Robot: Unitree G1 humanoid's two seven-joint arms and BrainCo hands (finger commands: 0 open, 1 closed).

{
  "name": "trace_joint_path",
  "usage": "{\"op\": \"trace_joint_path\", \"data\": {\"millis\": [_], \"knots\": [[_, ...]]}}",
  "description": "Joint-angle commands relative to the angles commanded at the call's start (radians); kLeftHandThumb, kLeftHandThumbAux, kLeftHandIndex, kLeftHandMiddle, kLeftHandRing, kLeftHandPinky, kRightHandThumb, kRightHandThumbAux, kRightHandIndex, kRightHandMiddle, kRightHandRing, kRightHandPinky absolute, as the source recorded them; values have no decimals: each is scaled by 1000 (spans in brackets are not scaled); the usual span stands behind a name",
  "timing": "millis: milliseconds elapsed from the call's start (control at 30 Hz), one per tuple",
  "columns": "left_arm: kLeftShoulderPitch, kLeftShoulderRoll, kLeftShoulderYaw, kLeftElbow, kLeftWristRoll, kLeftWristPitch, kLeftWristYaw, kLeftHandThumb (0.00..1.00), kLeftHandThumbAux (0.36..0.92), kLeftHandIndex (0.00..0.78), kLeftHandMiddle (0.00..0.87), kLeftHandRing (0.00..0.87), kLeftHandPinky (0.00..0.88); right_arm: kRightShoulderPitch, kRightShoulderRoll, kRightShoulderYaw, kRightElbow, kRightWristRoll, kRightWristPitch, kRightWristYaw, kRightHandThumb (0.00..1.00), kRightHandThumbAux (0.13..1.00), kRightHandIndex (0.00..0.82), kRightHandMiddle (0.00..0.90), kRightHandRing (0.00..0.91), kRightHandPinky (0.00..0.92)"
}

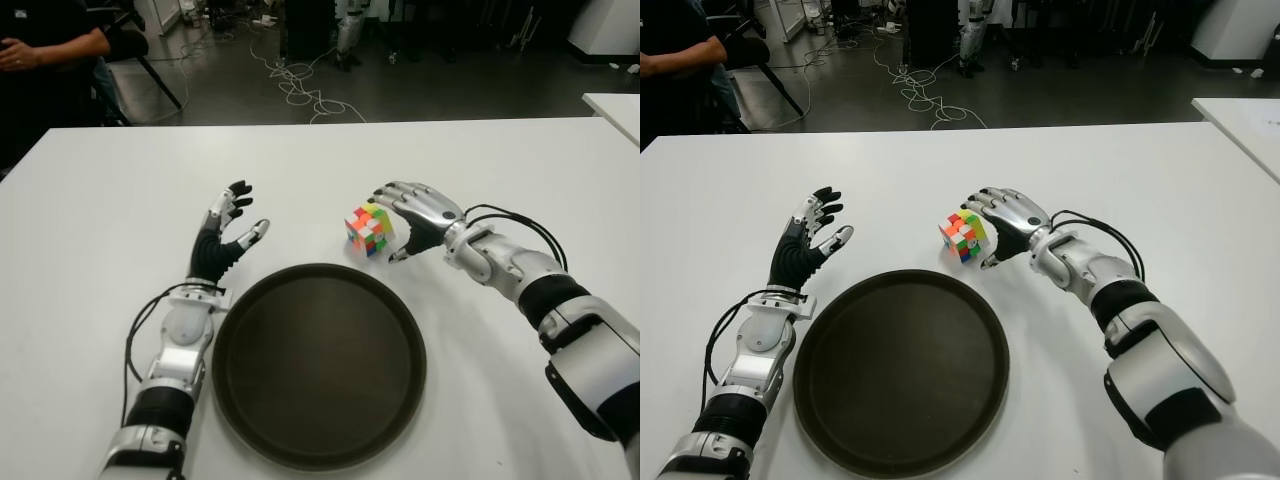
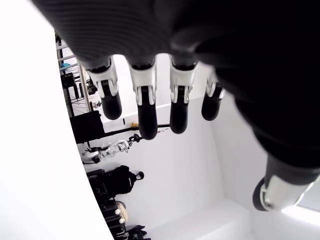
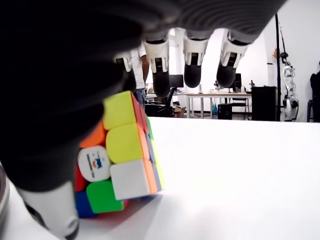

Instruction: Pick up the Rubik's Cube and put it in the plate

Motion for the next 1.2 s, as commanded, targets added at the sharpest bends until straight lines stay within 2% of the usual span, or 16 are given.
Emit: {"op": "trace_joint_path", "data": {"millis": [433, 633, 1000, 1200], "knots": [[0, 1, -2, 0, 12, 2, 16, 87, 582, 123, 170, 155, 116, -49, 26, 10, 24, 2, -5, 4, 0, 783, 4, 0, 0, 6], [0, 1, -3, 2, 17, 1, 21, 85, 576, 115, 165, 154, 127, -59, 42, 15, 28, -1, 9, 5, 0, 774, 7, 0, 2, 45], [0, 3, -7, -7, 5, -1, -2, 74, 576, 103, 144, 145, 130, -77, 94, 29, 52, -7, 30, -6, 0, 794, 27, 0, 1, 46], [6, 1, -9, -25, 5, 0, -5, 60, 570, 101, 149, 143, 113, -94, 128, 35, 71, -5, 40, 16, 0, 812, 30, 0, 0, 12]]}}
